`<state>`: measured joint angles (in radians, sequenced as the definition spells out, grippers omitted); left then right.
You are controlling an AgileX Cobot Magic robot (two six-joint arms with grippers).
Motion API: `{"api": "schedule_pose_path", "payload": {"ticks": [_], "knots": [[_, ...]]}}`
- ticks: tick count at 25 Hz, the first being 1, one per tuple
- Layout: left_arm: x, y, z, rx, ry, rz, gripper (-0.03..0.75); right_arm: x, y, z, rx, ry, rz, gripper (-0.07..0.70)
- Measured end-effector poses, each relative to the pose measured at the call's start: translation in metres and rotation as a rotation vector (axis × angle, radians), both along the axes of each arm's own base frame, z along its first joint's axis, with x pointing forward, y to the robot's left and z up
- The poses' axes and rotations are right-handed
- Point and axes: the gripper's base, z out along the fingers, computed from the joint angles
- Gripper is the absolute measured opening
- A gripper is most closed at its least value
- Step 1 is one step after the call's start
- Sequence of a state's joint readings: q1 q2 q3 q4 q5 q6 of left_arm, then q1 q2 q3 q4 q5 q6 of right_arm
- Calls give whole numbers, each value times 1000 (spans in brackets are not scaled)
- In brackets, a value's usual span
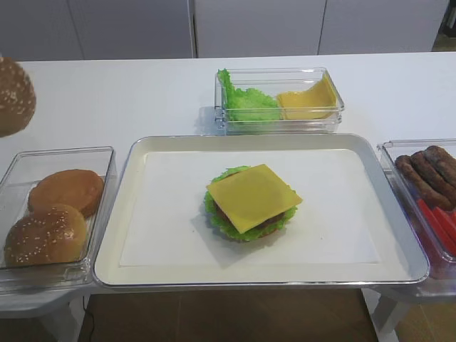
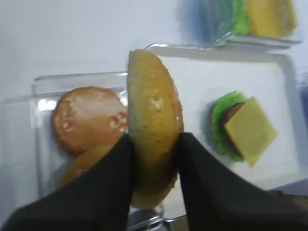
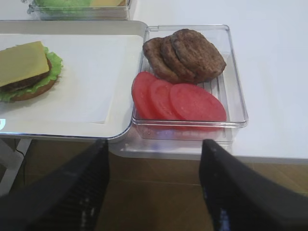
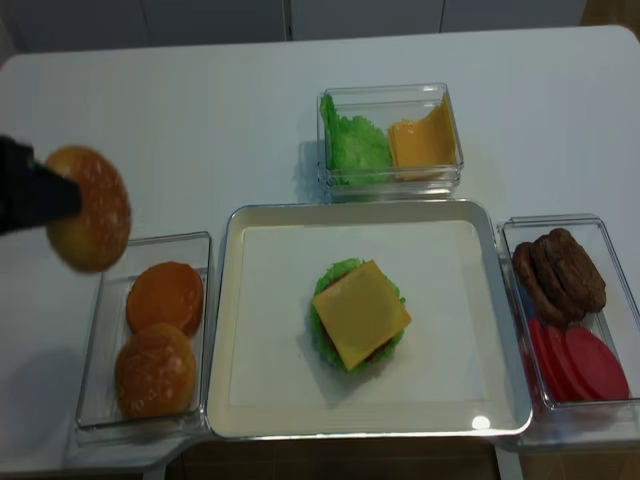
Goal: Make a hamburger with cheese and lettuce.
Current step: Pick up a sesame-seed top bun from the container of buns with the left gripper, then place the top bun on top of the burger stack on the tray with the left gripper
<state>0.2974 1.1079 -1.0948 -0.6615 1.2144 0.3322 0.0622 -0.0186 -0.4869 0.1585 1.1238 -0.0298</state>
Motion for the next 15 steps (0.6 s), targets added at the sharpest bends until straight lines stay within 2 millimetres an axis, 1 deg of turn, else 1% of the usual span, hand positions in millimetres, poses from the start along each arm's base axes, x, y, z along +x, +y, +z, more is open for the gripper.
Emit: {"api": "schedule_pose_path", "payload": {"ticks": [3,7,11,15], "knots": [[1,-11,6,-104,-28,-27,212,0,0,0,0,0,0,447],[0,-34,8,-137,-23,-124,212,0,0,0,0,0,0,447],[0,-63,-2,-179,-17,-190,212,0,0,0,0,0,0,447],[6,-92,-14,-217,-10,-258,212,0,0,0,0,-2,0,447]]}}
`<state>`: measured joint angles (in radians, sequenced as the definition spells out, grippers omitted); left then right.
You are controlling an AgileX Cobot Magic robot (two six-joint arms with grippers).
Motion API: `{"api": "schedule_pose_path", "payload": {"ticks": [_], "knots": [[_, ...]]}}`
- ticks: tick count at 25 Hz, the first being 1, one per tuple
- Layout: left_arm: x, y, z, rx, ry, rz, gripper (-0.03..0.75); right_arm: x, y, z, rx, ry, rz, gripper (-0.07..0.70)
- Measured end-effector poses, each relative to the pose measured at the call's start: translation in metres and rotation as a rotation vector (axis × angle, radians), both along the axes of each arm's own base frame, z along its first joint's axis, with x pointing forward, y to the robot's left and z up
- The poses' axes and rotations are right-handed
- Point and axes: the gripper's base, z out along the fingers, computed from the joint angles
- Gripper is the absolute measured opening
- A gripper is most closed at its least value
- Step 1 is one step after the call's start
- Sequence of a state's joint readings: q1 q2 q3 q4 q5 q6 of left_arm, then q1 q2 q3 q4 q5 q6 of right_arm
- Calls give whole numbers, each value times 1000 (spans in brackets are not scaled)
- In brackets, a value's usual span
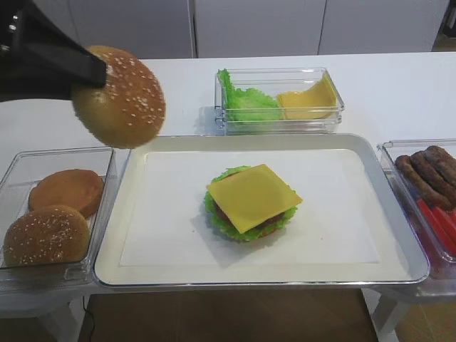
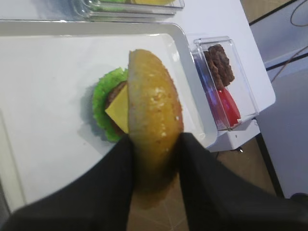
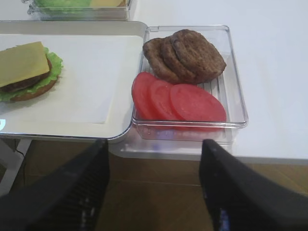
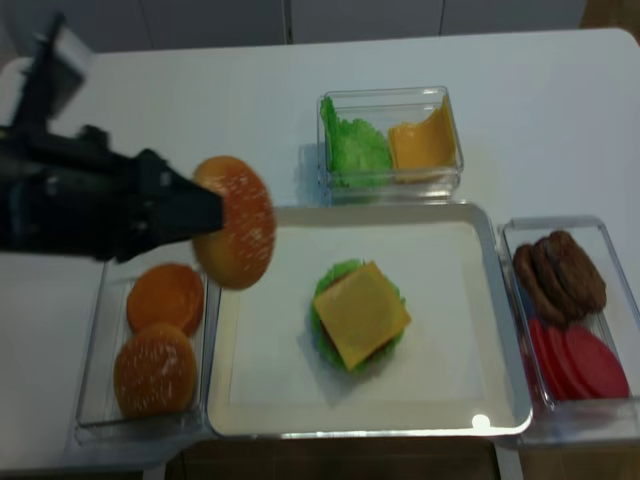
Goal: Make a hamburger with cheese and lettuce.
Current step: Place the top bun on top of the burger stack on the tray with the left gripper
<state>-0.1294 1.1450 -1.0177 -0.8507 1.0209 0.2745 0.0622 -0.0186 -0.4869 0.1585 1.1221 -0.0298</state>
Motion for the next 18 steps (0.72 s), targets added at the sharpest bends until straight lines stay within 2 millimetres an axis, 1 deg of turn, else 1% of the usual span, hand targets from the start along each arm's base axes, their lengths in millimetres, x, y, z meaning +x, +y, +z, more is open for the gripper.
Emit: {"api": "schedule_pose_path", "payload": {"ticks": [3,9,13,16,18], "knots": [[11,-23,-12,-39,37,-35,212,0,0,0,0,0,0,447],[36,-67,-49,-110,181,-61,211,0,0,0,0,0,0,447],[47,-83,-72,-140,266,-84,211,0,0,0,0,0,0,447],[53,-89,-78,-198,289,-89,211,0,0,0,0,0,0,447],[56,-93,-78,-248,294,-87,211,0,0,0,0,0,0,447]]}}
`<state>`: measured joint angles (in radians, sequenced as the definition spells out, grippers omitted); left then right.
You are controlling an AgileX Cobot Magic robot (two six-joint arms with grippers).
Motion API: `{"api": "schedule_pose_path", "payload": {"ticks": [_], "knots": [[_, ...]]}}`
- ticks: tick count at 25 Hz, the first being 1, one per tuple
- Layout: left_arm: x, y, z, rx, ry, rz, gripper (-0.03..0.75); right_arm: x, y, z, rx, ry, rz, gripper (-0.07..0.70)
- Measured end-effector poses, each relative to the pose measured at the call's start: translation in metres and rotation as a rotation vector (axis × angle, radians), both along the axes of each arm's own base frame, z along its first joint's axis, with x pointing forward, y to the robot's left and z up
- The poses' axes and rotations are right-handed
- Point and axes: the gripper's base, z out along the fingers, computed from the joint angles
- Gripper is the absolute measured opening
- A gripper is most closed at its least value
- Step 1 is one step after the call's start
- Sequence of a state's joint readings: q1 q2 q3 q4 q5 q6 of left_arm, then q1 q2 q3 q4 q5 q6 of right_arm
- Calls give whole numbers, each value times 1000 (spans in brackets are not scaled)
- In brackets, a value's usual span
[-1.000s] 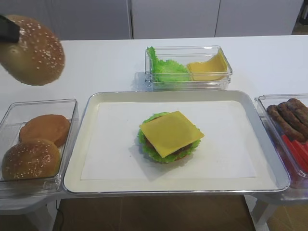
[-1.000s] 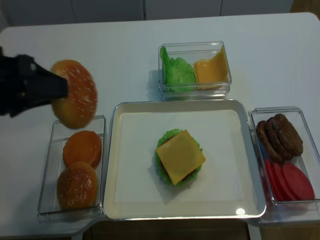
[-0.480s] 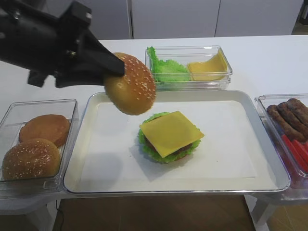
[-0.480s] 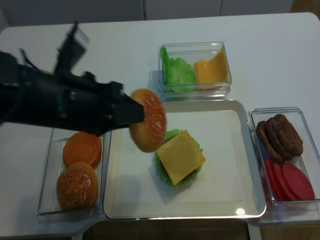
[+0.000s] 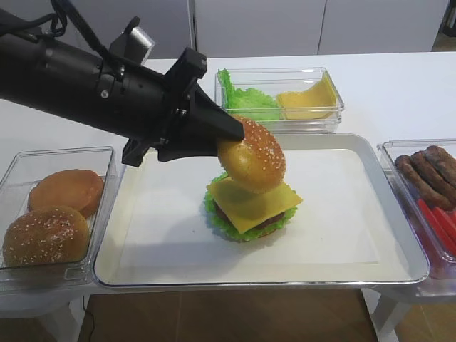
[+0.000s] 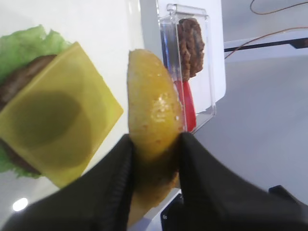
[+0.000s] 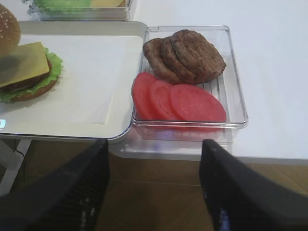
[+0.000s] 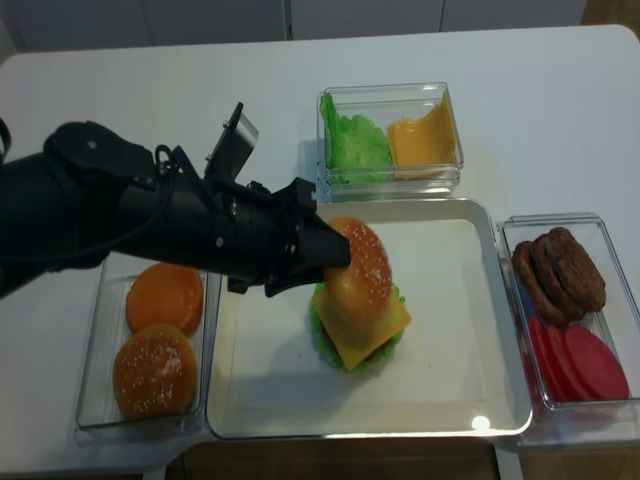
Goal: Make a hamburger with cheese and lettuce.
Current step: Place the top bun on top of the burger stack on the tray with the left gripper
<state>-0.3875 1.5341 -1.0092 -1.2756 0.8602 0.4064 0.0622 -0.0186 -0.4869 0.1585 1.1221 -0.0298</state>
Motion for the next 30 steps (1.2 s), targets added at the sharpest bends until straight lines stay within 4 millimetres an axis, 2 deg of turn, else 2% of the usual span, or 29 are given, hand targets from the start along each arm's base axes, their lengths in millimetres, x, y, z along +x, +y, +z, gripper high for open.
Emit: {"api": "schedule_pose_path", "payload": {"ticks": [9,16,23,30], "knots": [[10,-8,-22,-31,72,-23,209,0,0,0,0,0,0,447],[12,-9,-24,-49,67,-25,209,0,0,0,0,0,0,447],[18,-8,-36,-48,109,-26,209,0,0,0,0,0,0,447],[20,-4,-36,-53,107,-20,209,0,0,0,0,0,0,447]]}}
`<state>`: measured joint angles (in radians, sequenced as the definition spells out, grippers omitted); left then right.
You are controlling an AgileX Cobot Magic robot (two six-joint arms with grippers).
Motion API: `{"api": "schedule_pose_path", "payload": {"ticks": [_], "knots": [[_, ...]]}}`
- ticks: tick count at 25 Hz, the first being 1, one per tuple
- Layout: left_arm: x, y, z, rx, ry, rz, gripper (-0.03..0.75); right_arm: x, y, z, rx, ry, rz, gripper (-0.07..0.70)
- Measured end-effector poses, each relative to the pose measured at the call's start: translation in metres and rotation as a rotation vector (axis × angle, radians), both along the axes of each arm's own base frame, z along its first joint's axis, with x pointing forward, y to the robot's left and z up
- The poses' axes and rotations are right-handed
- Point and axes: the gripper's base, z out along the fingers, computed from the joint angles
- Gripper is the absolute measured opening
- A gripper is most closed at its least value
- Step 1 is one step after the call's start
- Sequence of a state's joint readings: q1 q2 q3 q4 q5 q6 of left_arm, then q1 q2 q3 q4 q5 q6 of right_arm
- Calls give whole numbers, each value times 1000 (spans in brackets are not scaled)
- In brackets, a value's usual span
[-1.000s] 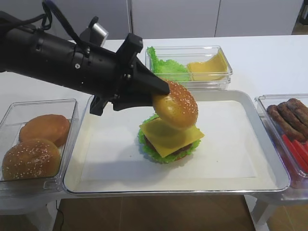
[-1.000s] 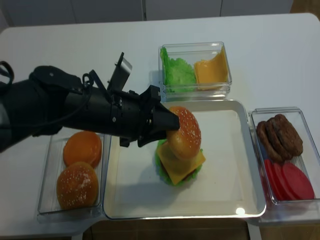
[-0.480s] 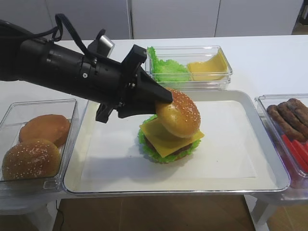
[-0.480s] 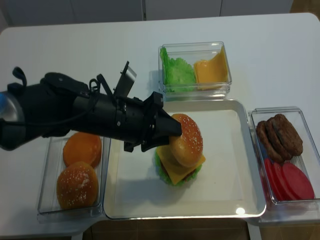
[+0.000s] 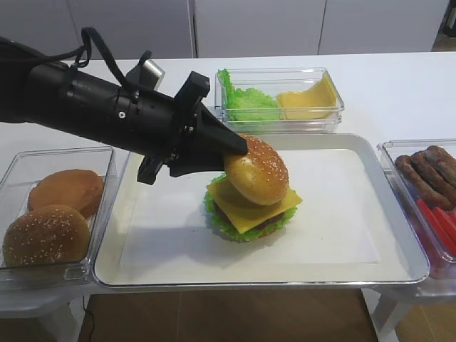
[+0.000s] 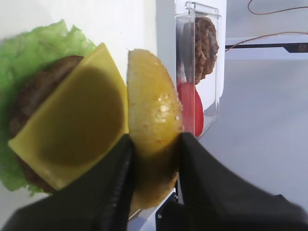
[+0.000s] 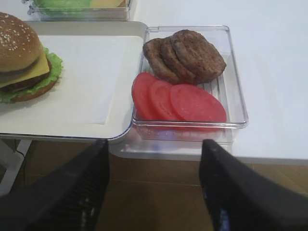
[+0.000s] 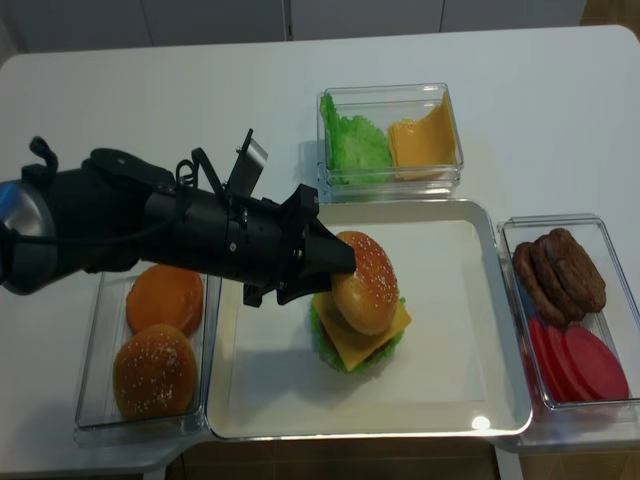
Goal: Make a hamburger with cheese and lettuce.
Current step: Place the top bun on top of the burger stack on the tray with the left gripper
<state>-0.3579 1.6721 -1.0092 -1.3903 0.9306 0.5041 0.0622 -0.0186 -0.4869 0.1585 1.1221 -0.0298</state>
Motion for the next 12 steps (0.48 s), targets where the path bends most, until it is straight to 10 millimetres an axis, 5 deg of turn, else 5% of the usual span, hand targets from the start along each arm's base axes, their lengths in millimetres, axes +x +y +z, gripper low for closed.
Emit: {"api": "schedule_pose_path", "payload": {"ticks": [12], "knots": [[-3,-1,0,-8,4,-42,209,0,0,0,0,0,0,447]]}}
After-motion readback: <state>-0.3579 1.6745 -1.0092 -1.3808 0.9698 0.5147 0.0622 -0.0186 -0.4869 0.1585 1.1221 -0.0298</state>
